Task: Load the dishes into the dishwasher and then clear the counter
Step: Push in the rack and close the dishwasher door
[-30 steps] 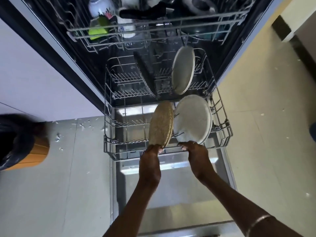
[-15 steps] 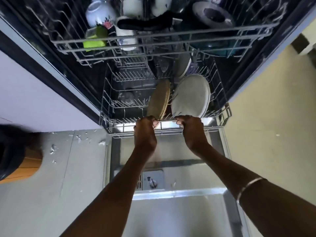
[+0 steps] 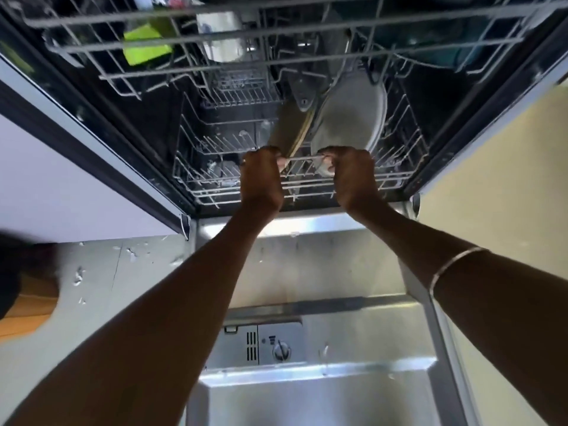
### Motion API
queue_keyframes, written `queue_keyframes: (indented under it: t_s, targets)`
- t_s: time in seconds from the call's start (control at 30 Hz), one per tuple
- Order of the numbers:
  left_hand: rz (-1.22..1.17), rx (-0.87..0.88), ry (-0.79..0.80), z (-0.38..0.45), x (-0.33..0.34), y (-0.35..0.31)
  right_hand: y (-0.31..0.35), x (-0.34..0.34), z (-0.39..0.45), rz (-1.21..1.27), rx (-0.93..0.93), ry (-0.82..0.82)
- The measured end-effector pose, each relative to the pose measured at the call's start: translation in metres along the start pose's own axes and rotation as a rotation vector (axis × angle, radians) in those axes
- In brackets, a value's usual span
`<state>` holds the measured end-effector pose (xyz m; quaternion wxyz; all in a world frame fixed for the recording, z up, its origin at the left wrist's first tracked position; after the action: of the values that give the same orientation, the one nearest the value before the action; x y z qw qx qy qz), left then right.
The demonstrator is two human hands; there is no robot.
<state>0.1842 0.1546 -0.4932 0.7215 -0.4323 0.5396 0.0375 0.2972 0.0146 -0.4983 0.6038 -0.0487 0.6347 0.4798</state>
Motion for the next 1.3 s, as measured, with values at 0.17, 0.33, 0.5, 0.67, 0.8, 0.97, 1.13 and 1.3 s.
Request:
queue_keyframes:
  t_s: [0.17,0.33,0.5,0.67,0.8,0.97,1.13,1.3]
  targets:
    - [-0.180,-0.108,0.008,0.013,0.012,0.019,-0.001,0.000,0.001,0.029,0.043,0.003]
    - [-0.083,-0.083,0.026,0.006,0.007,0.013,0.004,-0.006,-0.006,0.042,0.024,-0.022]
    - [0.081,-0.071,0.060,-0.007,-0.008,-0.002,0.001,-0.004,-0.010,0.026,0.085,0.034]
    - [0.064,0.002,0.037,-0.065,-0.023,-0.003,0.027,-0.008,-0.029,-0.257,0.057,0.269]
    - [0.107,0.119,0.088,-0.122,-0.018,0.009,0.022,-0.009,-0.078,-0.248,0.031,0.280]
    - [0.090,0.100,0.206,-0.204,-0.007,0.031,0.004,-0.006,-0.176,-0.173,0.123,0.372]
    - [0.063,0.082,0.303,-0.275,0.009,0.031,-0.006,0.000,-0.268,-0.147,0.185,0.499]
    - [-0.024,-0.102,0.401,-0.361,0.029,0.050,0.000,0.001,-0.357,-0.116,0.305,0.661]
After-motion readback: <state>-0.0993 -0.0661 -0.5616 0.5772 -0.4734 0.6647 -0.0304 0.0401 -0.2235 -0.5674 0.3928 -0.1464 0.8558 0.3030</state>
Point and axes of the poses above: each hand's wrist, its own z-axis towards the middle knuckle, its own x-axis out of the palm, y = z × x, the point moved 9 cm from there along z, towards the middle knuckle, and after that the axes turned 6 degrees about y, right-handed, at the moved point
